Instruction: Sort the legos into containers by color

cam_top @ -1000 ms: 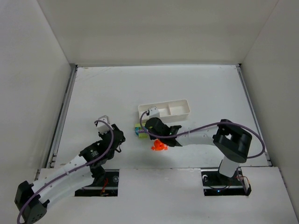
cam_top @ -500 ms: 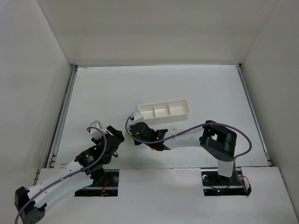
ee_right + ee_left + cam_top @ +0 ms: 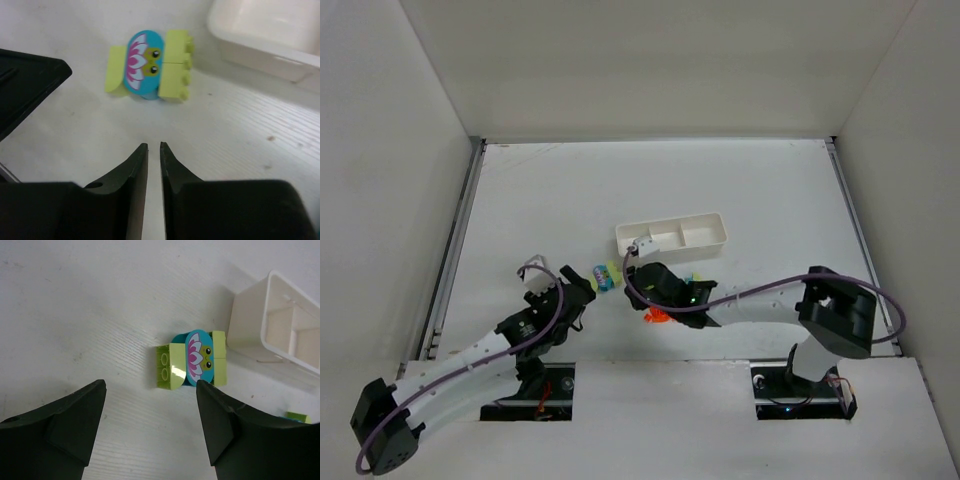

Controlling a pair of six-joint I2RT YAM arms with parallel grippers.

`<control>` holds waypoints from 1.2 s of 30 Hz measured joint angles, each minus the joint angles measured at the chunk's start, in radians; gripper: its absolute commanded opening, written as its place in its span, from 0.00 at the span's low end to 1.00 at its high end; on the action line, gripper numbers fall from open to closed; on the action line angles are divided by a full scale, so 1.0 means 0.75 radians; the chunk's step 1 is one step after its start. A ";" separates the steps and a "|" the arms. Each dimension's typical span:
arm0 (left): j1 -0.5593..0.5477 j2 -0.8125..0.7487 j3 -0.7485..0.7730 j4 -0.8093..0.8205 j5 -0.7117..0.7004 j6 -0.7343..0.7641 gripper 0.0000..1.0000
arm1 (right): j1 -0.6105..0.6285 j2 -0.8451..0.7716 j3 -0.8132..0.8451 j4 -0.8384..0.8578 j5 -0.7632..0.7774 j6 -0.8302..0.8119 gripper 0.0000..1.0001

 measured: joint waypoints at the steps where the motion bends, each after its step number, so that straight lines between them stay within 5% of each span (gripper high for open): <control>1: 0.004 0.038 0.009 0.012 0.011 0.014 0.69 | -0.009 -0.040 -0.034 0.000 0.016 0.000 0.26; 7: 0.041 0.254 0.104 0.079 0.062 0.125 0.48 | -0.040 -0.170 -0.169 0.004 0.082 0.015 0.30; 10: 0.040 0.271 0.104 0.104 0.106 0.144 0.45 | -0.042 -0.173 -0.202 0.015 0.092 0.022 0.30; 19: 0.042 0.290 0.106 0.164 0.187 0.303 0.75 | -0.056 -0.174 -0.237 0.063 0.092 0.026 0.33; 24: 0.027 0.410 0.136 0.190 0.253 0.504 0.69 | -0.061 -0.193 -0.252 0.081 0.092 0.028 0.39; 29: 0.018 0.451 0.178 0.214 0.300 0.610 0.81 | -0.105 -0.334 -0.334 0.080 0.092 0.036 0.55; 36: 0.076 0.620 0.231 0.270 0.317 0.671 0.82 | -0.162 -0.486 -0.405 0.094 0.083 0.059 0.60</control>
